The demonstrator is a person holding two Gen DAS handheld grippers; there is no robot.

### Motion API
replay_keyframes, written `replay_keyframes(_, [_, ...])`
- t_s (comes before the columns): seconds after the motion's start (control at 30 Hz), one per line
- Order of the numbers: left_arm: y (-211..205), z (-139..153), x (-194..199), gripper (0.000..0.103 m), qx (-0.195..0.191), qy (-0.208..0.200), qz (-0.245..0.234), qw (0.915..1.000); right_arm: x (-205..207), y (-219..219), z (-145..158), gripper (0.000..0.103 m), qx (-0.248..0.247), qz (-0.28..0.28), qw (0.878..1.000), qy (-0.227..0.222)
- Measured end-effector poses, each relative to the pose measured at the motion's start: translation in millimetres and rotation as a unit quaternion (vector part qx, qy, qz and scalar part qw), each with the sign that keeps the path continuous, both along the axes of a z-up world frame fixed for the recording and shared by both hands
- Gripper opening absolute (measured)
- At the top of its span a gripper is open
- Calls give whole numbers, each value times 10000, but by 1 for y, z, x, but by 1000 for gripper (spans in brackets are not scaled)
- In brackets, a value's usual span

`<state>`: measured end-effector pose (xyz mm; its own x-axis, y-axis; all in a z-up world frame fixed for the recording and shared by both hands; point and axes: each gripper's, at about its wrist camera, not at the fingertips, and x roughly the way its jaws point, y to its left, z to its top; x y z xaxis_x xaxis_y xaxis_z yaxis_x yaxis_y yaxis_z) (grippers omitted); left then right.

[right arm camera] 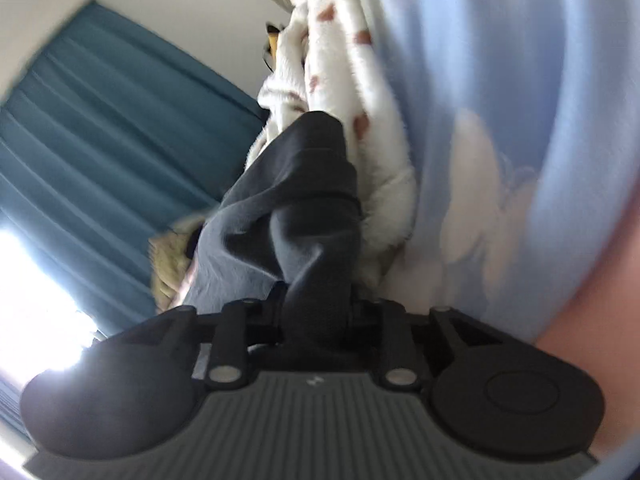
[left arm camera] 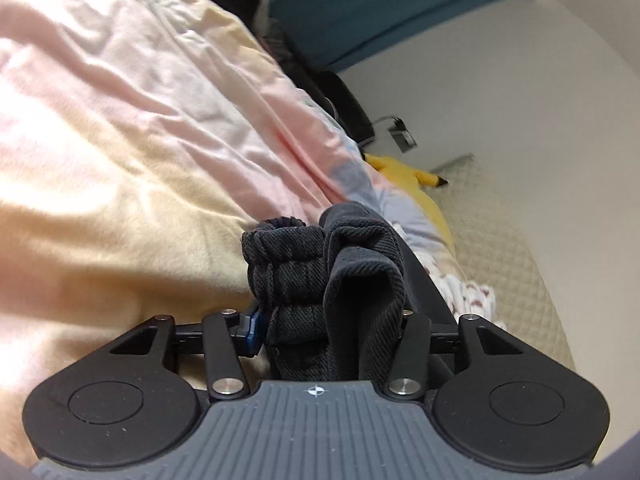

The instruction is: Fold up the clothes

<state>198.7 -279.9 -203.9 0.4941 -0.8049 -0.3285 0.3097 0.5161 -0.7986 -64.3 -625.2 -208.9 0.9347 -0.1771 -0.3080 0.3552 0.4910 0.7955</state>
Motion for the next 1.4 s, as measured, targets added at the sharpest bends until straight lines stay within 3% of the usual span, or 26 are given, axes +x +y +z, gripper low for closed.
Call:
replay_keyframes(0.1, [-1,1,2,59,17,103,-11,9999,4,0,3,30,-253,62,9996,111])
replay_keyframes(0.2, [6,23,-15,74,137,132,-167,9997,5,0,5,35,-278,68,9994,205])
replay_keyframes(0.23, [8,32,-19,85,163,126,-283,9994,5,0,6,39,-300,66,9992,240])
replay_keyframes(0.27, [8,38,-20,92,205,111,-382,9990,5,0,10,44,-337,70,9990,278])
replay_keyframes(0.3, [8,43,-21,93,300,94,-445,9985,5,1,13,48,-394,63,9986,334])
replay_keyframes(0.37, [13,55,-28,94,609,31,-420,9973,2,2,20,70,-532,-23,9977,429])
replay_keyframes(0.43, [20,74,-39,96,911,-227,-353,9950,-1,5,30,84,-696,-134,9959,569])
replay_keyframes(0.47, [25,85,-45,98,1007,-410,-346,9935,-2,7,36,86,-781,-191,9947,645])
replay_keyframes(0.63, [47,148,-77,100,1586,-1409,-243,9769,1,24,80,86,-1379,-206,9870,804])
replay_keyframes(0.87, [106,218,-101,100,2058,-1977,205,9582,21,64,175,87,-2154,468,9751,234])
replay_keyframes(1.0, [152,254,-111,100,2532,-2238,627,9391,35,116,227,88,-2448,1044,9638,-174])
replay_keyframes(1.17, [219,285,-128,101,2883,-2309,1213,9213,56,200,278,89,-2802,1699,9432,-548])
replay_keyframes(1.23, [245,291,-140,101,3023,-2357,1483,9116,64,235,288,89,-2979,1926,9328,-632])
replay_keyframes(1.4, [296,292,-167,101,3157,-2274,2035,8984,82,308,292,90,-3052,2516,9147,-831])
